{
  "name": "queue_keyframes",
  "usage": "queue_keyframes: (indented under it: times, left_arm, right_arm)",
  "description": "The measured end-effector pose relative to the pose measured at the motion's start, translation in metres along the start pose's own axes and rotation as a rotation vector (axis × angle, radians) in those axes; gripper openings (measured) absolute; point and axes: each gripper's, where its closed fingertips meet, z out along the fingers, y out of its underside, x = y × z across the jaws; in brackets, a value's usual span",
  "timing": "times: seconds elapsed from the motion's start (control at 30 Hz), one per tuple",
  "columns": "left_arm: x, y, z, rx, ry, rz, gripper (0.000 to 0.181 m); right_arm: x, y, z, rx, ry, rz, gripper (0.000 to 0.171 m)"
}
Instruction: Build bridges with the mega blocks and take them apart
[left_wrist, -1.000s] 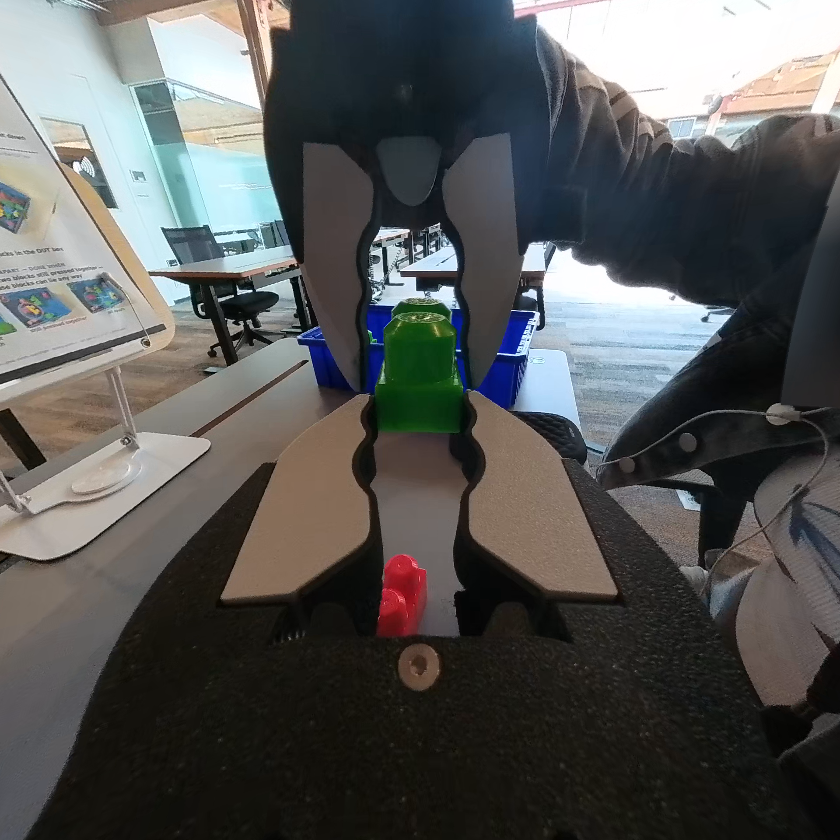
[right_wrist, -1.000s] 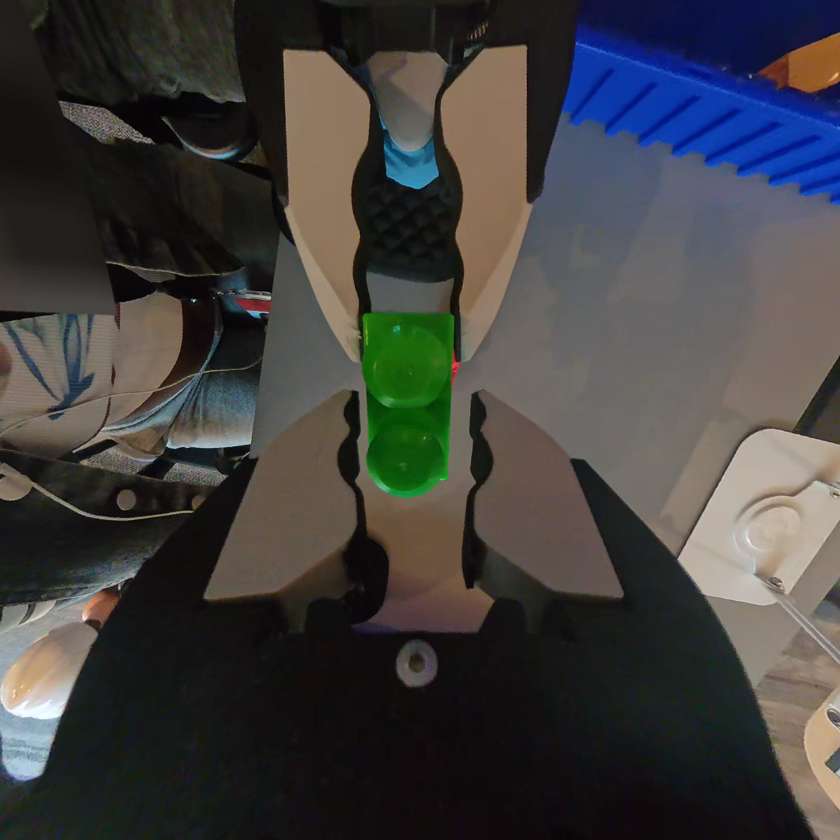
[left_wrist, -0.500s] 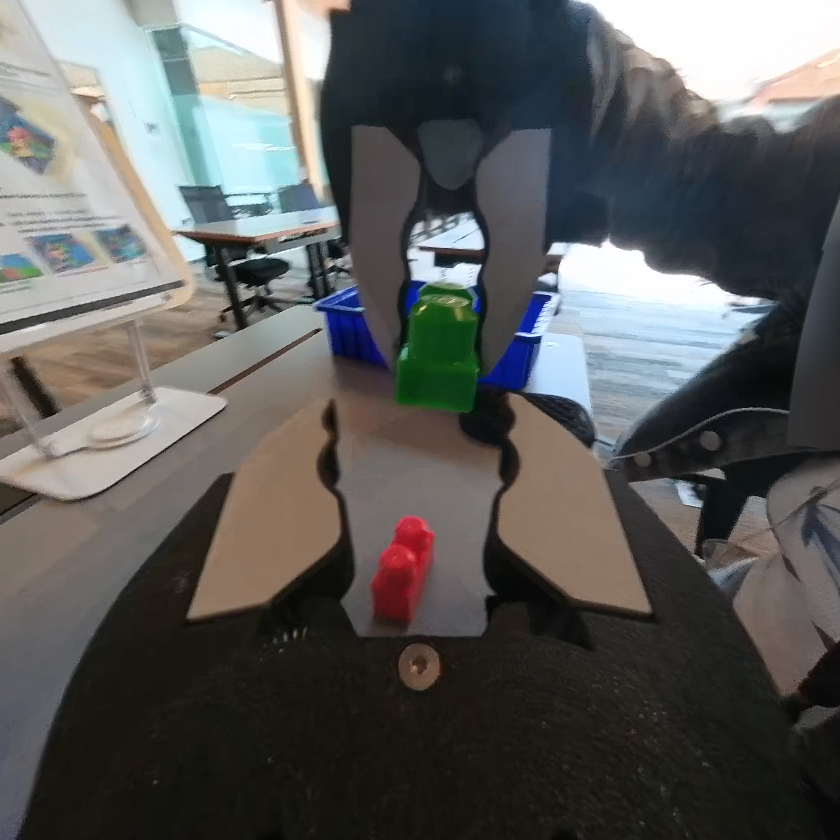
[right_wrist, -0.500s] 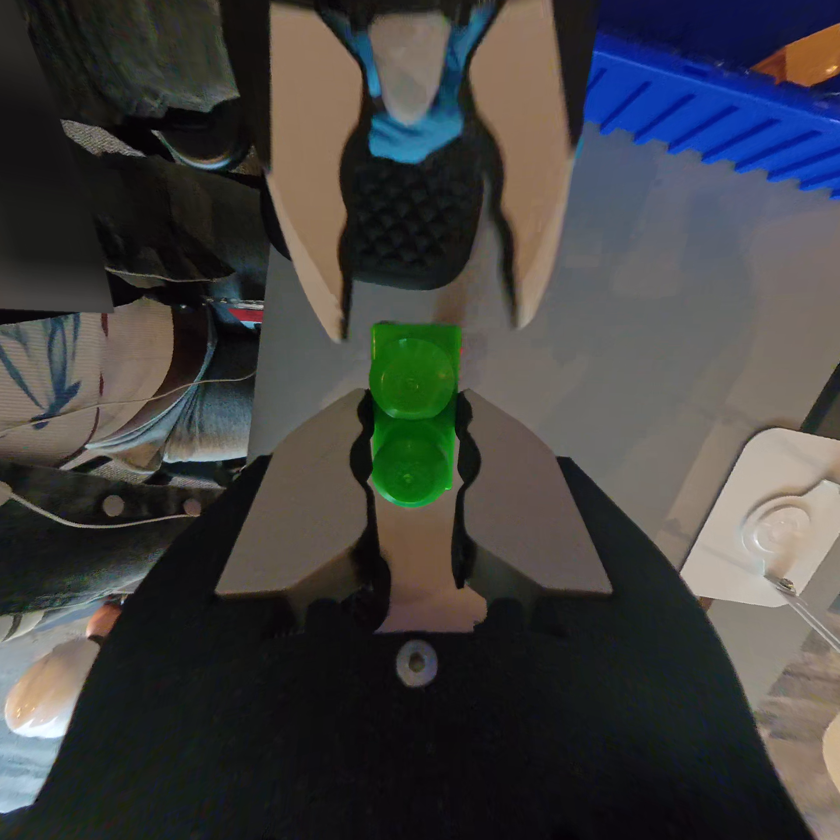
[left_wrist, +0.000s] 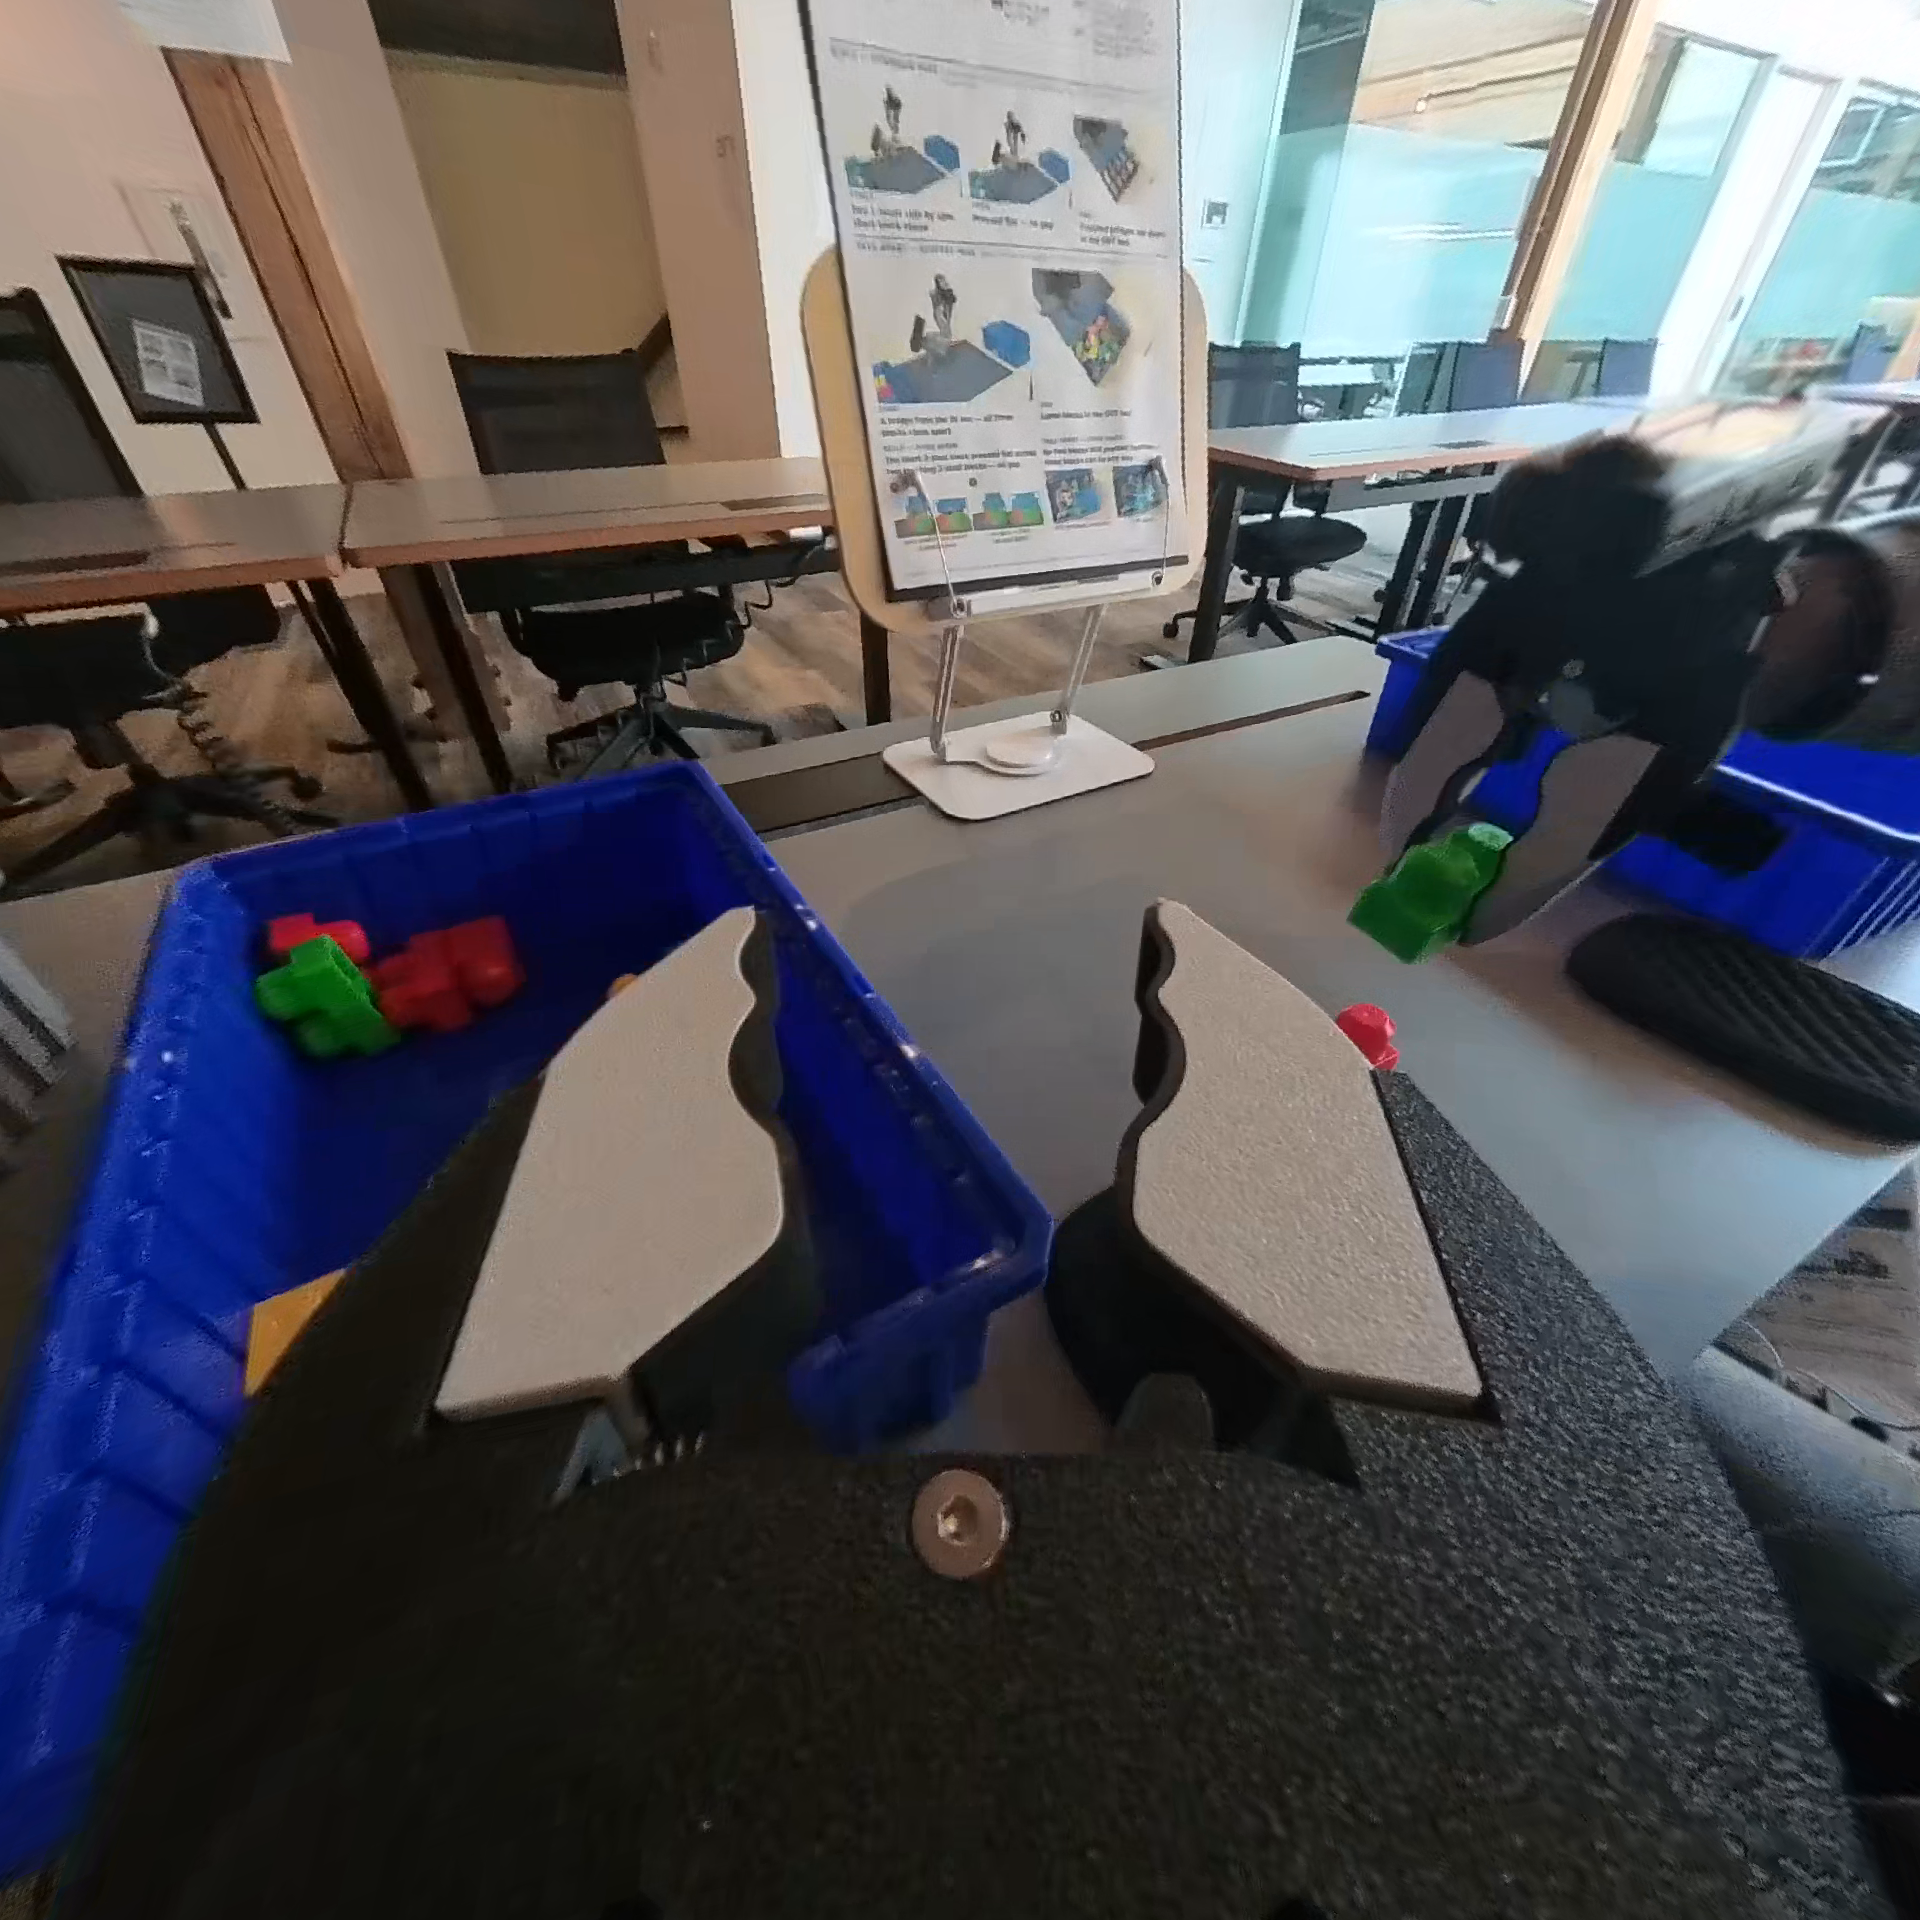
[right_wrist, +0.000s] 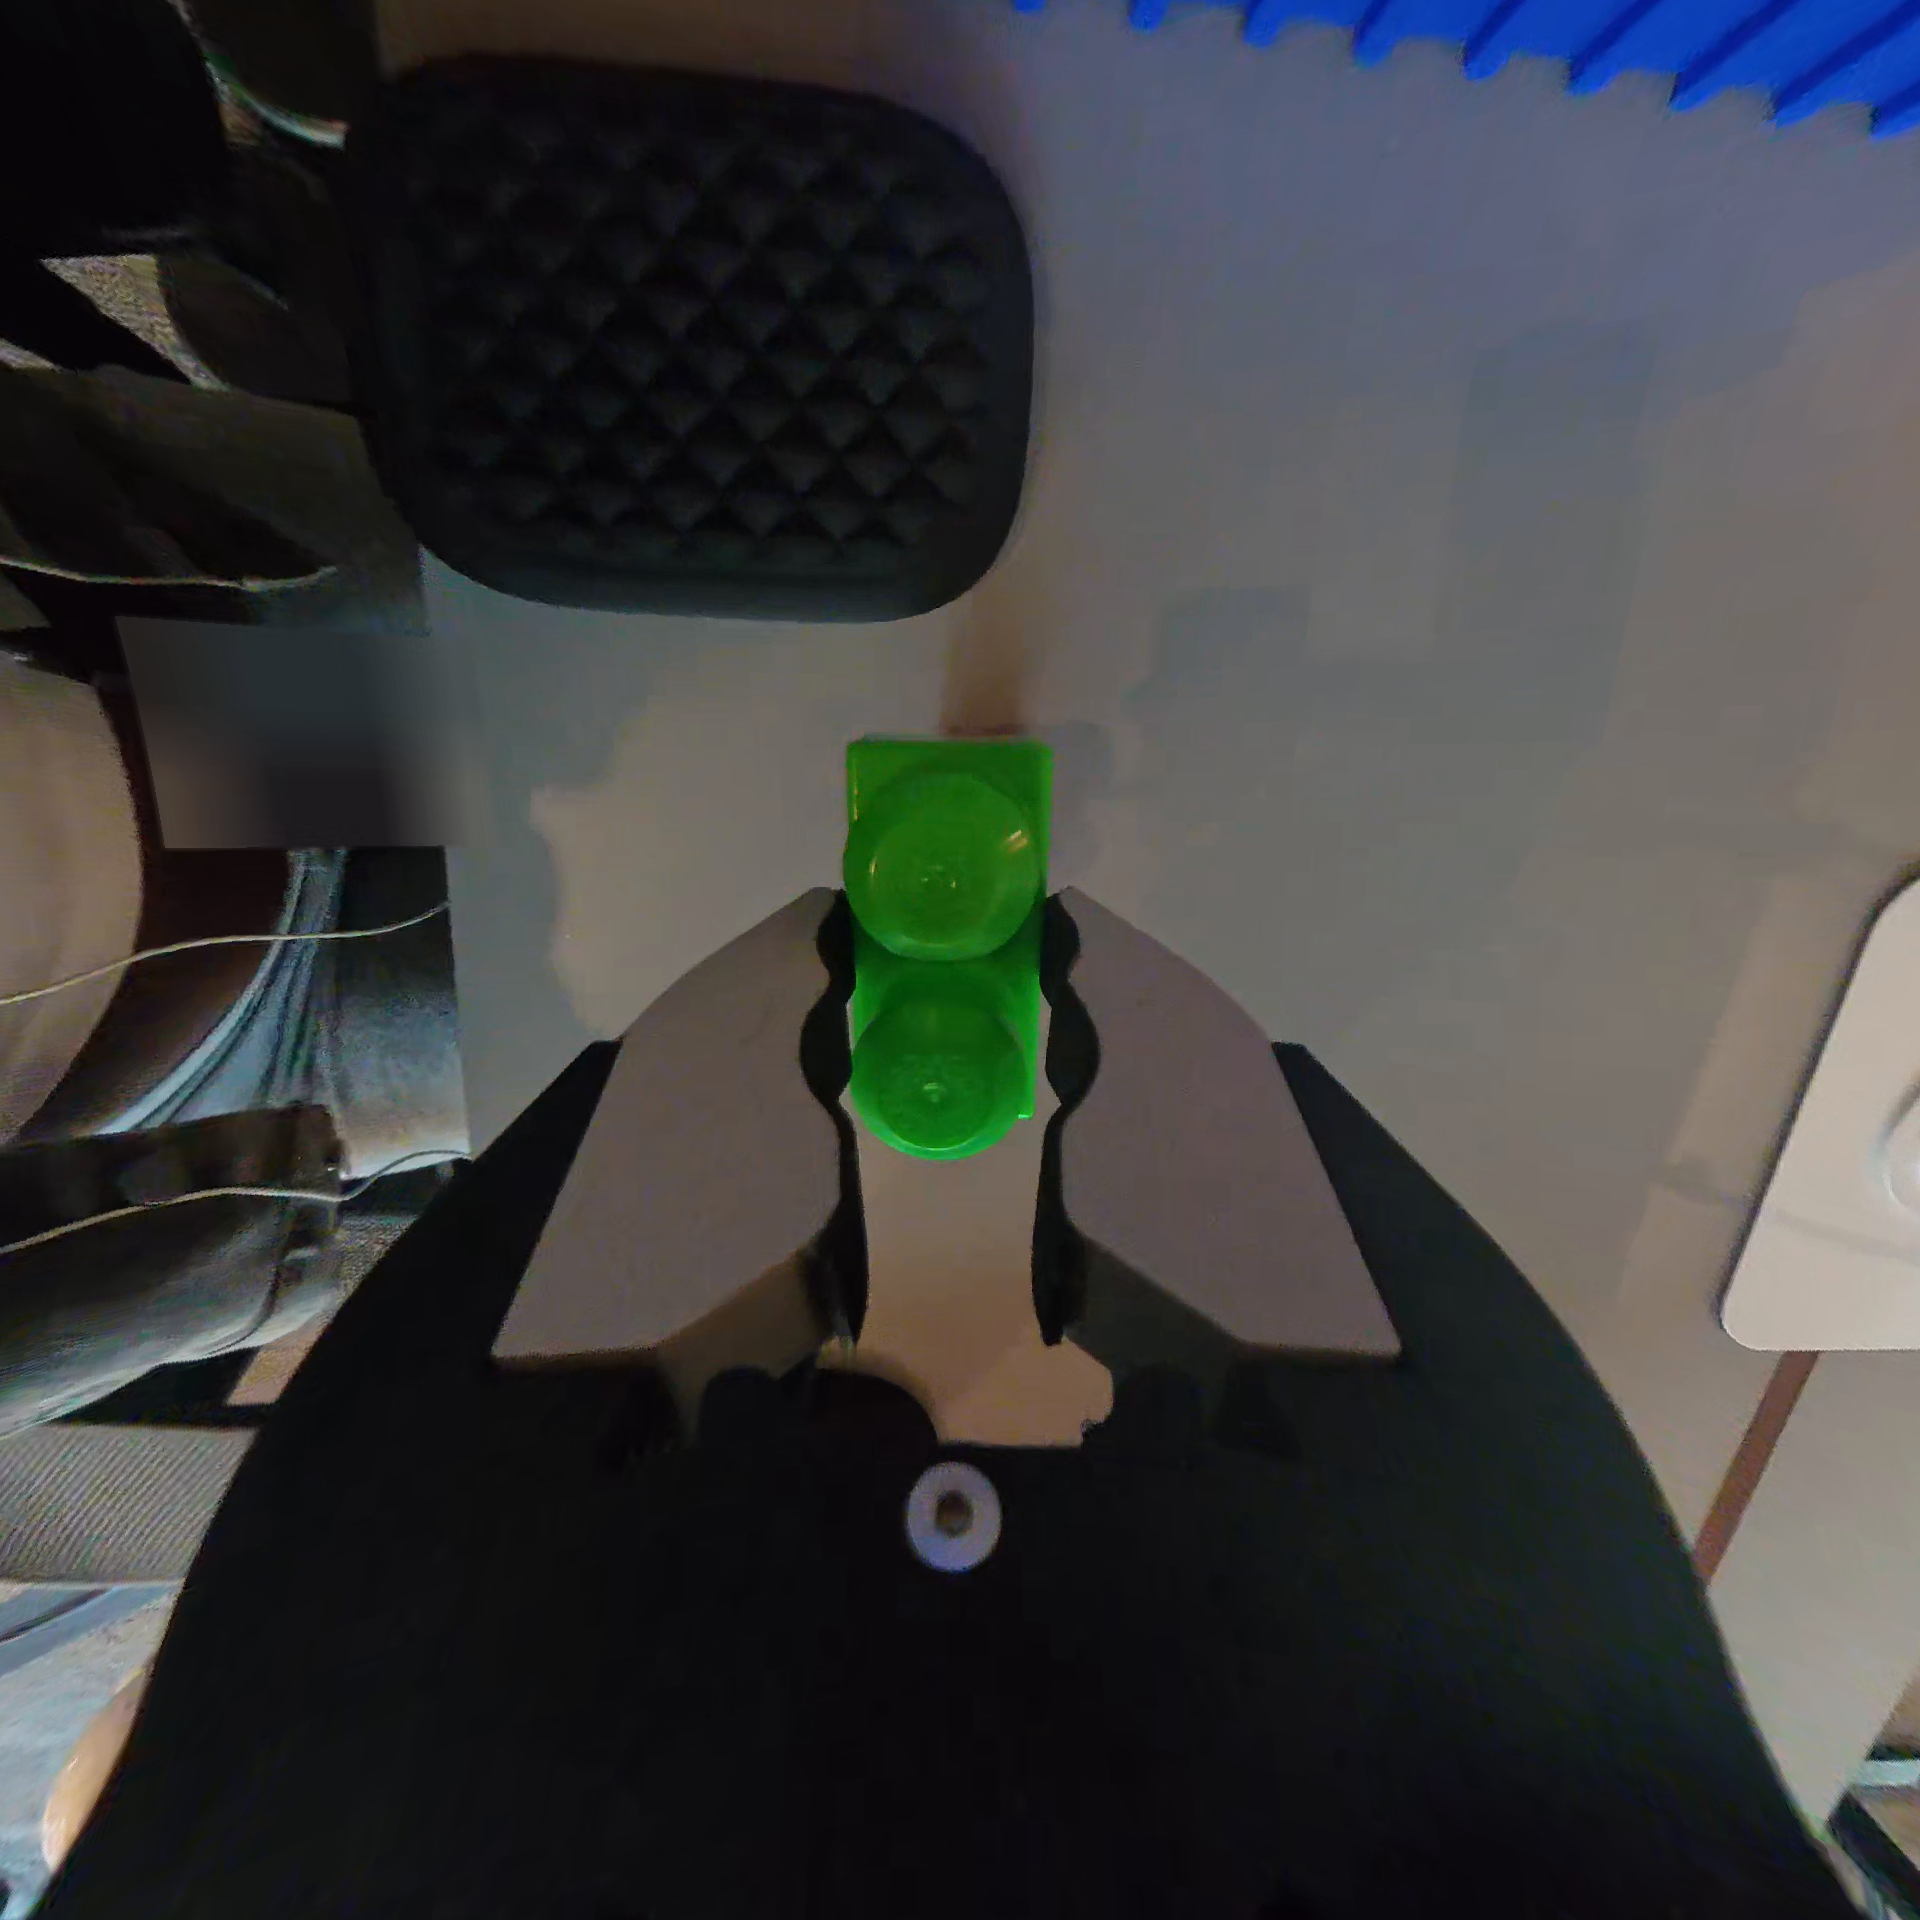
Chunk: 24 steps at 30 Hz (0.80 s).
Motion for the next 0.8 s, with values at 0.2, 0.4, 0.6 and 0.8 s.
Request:
queue_keyframes:
  times: [0.2,0.4,0.6,0.8]
  left_arm:
    - [0.028,-0.008,-0.015,0.07,0.195,0.069,0.068]
    - [0.061,0.012,0.002,-0.013,0.386,0.194,0.074]
    - [0.086,0.041,0.033,-0.084,0.549,0.282,0.075]
    - [0.097,0.06,0.055,-0.133,0.618,0.287,0.072]
  right_arm:
    - [0.007,0.019,0.039,-0.05,0.006,0.019,0.034]
    - [0.009,0.028,0.059,-0.081,-0.005,0.041,0.034]
    - [0.011,0.031,0.069,-0.103,0.001,0.036,0.034]
    - [0.011,0.032,0.075,-0.11,-0.002,0.037,0.034]
